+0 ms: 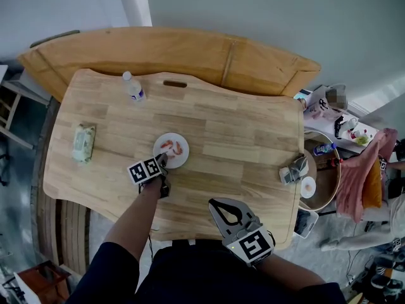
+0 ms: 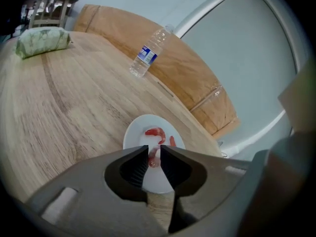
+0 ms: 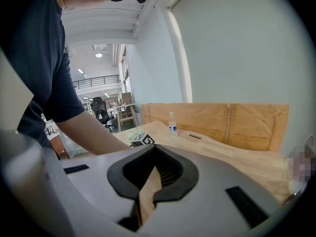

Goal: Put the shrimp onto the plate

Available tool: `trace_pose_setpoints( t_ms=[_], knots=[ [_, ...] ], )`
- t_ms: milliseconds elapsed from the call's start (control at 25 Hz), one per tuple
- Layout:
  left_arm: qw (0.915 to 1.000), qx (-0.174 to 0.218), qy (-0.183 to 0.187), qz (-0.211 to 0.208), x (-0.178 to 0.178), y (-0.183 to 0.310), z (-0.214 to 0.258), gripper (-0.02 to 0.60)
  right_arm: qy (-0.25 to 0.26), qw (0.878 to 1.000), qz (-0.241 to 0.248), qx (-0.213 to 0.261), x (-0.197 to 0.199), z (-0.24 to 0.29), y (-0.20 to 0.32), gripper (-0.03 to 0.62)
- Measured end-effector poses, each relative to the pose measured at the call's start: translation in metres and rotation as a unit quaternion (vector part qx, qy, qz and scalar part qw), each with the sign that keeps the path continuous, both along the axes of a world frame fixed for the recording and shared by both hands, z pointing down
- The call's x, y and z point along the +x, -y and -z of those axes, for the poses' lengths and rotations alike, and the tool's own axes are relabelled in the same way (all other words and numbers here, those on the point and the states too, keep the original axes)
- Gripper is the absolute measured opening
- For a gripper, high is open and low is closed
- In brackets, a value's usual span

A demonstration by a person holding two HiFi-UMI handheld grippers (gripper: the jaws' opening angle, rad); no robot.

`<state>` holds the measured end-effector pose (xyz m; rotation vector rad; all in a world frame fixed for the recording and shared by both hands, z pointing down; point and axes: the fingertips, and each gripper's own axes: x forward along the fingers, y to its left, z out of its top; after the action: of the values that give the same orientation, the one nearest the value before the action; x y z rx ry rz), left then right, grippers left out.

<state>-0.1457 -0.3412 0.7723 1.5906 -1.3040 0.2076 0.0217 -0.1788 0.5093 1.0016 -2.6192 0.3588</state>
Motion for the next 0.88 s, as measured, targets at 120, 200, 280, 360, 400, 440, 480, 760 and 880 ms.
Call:
trace_pose_setpoints(
  t_ms=[120, 200, 280, 360, 400, 440, 480, 760, 880],
  knots=[
    [0.9996, -0.008, -0.025, 0.011, -0.002, -0.002, -0.001, 0.083, 0.0, 1.0, 0.001, -0.003, 0.0, -0.002, -0.002, 0.009],
    [0.9972, -0.02, -0.069, 0.021, 0.002, -0.002, -0.001, 0.091, -0.013, 1.0, 0.005, 0.0, 0.002, -0.004, -0.003, 0.009],
    [0.9949, -0.029, -0.095, 0.017, 0.011, 0.001, 0.0, 0.114, -0.013, 1.0, 0.006, -0.001, 0.001, -0.005, -0.005, 0.009],
    [0.9968, -0.032, -0.073, -0.005, 0.018, 0.003, 0.0, 0.115, -0.002, 1.0, 0.005, -0.004, 0.0, -0.005, -0.006, 0.009],
    [0.9979, -0.033, -0.053, -0.017, 0.02, 0.003, -0.001, 0.114, 0.0, 1.0, 0.005, -0.004, -0.001, -0.005, -0.006, 0.009],
    [0.9986, -0.032, -0.032, -0.028, 0.021, 0.002, -0.001, 0.115, 0.001, 1.0, 0.004, -0.003, -0.001, -0.004, -0.007, 0.009],
    [0.9987, -0.03, -0.009, -0.04, 0.021, 0.001, -0.002, 0.114, 0.0, 1.0, 0.003, -0.002, 0.0, -0.004, -0.007, 0.009],
    [0.9719, -0.006, 0.173, -0.16, 0.02, -0.013, -0.005, 0.114, -0.001, 1.0, -0.003, 0.0, 0.005, -0.002, -0.008, 0.009],
    [0.969, -0.003, 0.185, -0.163, 0.016, -0.014, -0.007, 0.114, 0.0, 1.0, -0.001, 0.0, 0.006, -0.001, -0.011, 0.009]
  ],
)
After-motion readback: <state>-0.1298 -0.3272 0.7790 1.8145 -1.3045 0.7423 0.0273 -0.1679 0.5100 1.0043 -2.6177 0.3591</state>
